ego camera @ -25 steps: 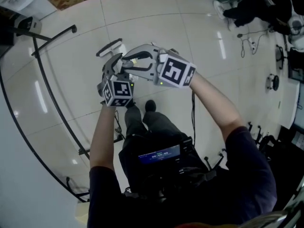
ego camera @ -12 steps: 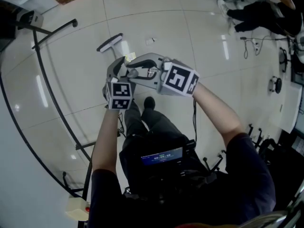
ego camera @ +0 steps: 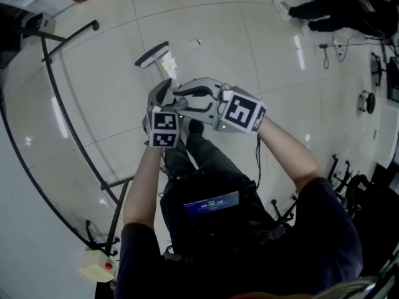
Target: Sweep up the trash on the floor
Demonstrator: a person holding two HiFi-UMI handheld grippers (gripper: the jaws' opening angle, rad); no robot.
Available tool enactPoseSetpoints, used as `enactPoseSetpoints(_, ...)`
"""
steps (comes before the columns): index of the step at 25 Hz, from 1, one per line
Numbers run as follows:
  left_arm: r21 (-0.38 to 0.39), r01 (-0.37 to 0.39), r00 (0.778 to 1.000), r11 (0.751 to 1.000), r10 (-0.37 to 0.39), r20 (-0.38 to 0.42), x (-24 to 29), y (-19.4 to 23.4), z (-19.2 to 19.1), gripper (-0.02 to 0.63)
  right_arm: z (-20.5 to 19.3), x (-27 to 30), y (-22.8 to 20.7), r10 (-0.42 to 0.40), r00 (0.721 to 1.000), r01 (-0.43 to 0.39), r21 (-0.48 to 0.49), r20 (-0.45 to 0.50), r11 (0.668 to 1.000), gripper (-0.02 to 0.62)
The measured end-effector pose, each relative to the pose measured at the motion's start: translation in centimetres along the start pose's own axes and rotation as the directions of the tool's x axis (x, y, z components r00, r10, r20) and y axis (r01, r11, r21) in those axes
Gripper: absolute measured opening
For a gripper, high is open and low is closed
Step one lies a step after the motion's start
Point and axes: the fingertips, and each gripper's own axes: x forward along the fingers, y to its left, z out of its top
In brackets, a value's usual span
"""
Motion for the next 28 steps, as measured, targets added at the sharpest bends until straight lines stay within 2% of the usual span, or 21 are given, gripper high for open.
enactPoseSetpoints(10, -0.016, 0.047, 0.999, 0.999, -0.048, -0.011, 0.0, -6.1, -0.6, 0.114, -2.1, -5.0, 2.4, -0.070, 0.997, 0.068, 0.072, 0.024, 0.995, 0.146)
enactPoseSetpoints(28, 0.011, 0.101, 0.995, 0.995, -0.101, 0.024, -0.3, -12.4, -0.2, 0.115, -3.3, -9.9, 4.9, -0.093, 0.996, 0.093, 0.021, 0.016, 0.995, 0.146)
